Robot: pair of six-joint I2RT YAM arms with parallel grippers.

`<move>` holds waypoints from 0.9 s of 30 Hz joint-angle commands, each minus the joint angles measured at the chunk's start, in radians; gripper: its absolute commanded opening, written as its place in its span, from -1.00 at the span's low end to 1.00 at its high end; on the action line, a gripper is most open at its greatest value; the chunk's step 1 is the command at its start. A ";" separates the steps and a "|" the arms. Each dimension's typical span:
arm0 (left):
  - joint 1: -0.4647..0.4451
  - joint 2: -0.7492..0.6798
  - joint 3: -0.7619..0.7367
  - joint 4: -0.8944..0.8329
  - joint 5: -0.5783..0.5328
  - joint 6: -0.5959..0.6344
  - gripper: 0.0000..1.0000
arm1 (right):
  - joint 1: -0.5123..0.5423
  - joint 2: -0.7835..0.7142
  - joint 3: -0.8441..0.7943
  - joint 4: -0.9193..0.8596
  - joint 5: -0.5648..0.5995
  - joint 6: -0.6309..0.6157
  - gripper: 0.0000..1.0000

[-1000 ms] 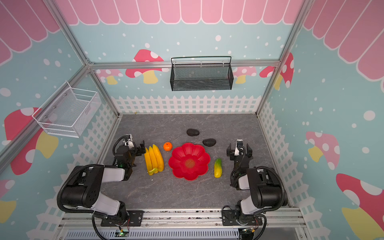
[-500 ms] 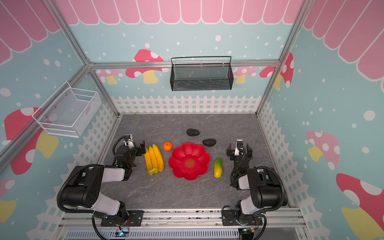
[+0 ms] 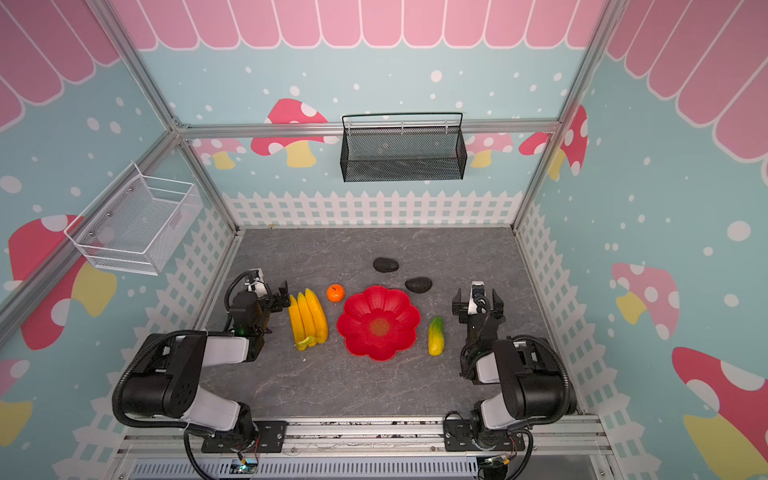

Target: Place and organize the fake fruits in the fruit bowl

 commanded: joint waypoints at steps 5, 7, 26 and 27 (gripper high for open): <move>-0.144 -0.568 0.052 -0.588 -0.366 -0.114 0.82 | 0.095 -0.446 0.109 -0.549 -0.155 0.025 0.95; -0.208 -0.658 0.119 -0.799 -0.378 -0.191 0.73 | 0.122 -0.509 0.169 -0.659 -0.279 0.043 0.95; -0.579 -0.192 0.888 -2.177 0.137 -0.173 0.62 | 0.701 -0.494 0.325 -1.041 -0.775 -0.114 0.98; -0.610 -0.176 0.867 -2.175 0.119 -0.189 0.63 | 0.710 -0.497 0.328 -1.050 -0.757 -0.119 0.98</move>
